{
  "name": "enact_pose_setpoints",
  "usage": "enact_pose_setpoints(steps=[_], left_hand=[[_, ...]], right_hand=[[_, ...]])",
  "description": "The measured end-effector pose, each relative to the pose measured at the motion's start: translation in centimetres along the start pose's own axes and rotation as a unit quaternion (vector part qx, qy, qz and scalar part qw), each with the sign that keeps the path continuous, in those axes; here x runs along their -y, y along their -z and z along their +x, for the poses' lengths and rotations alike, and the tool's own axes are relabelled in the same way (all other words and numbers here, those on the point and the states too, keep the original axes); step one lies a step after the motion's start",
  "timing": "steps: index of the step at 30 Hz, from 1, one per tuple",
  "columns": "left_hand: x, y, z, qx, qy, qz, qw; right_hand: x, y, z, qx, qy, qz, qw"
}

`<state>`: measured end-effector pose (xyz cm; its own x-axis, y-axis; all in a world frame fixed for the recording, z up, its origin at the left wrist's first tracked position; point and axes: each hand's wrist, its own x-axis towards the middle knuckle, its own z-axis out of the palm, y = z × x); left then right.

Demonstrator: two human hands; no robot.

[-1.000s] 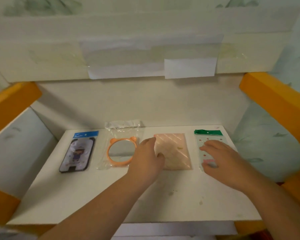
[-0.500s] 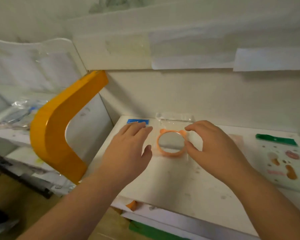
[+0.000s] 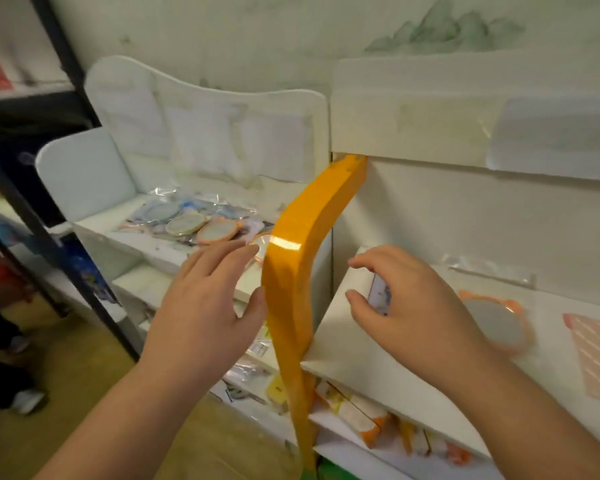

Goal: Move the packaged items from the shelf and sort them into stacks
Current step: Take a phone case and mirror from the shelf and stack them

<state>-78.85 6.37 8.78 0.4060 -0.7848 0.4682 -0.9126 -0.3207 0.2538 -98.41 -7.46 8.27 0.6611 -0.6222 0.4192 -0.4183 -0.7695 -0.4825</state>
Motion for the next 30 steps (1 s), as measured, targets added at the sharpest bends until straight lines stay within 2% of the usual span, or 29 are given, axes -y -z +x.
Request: enact_pose_setpoints(steps=[8, 13, 22, 30], left_hand=[[16.5, 3.9, -2.0, 0.008, 0.059, -0.003, 0.998], [23.8, 5.0, -2.1, 0.027, 0.068, -0.008, 0.997], [30.3, 1.8, 0.6, 0.06, 0.076, -0.052, 0.994], [35.8, -1.9, 9.0, 0.095, 0.058, -0.023, 0.994]], right_hand=[[12.4, -9.8, 5.5, 0.004, 0.053, 0.0, 0.999], [16.4, -15.6, 8.3, 0.023, 0.048, -0.025, 0.998], [16.8, -22.4, 12.2, 0.06, 0.002, -0.036, 0.998], [14.6, -28.9, 20.6, 0.055, -0.024, -0.017, 0.998]])
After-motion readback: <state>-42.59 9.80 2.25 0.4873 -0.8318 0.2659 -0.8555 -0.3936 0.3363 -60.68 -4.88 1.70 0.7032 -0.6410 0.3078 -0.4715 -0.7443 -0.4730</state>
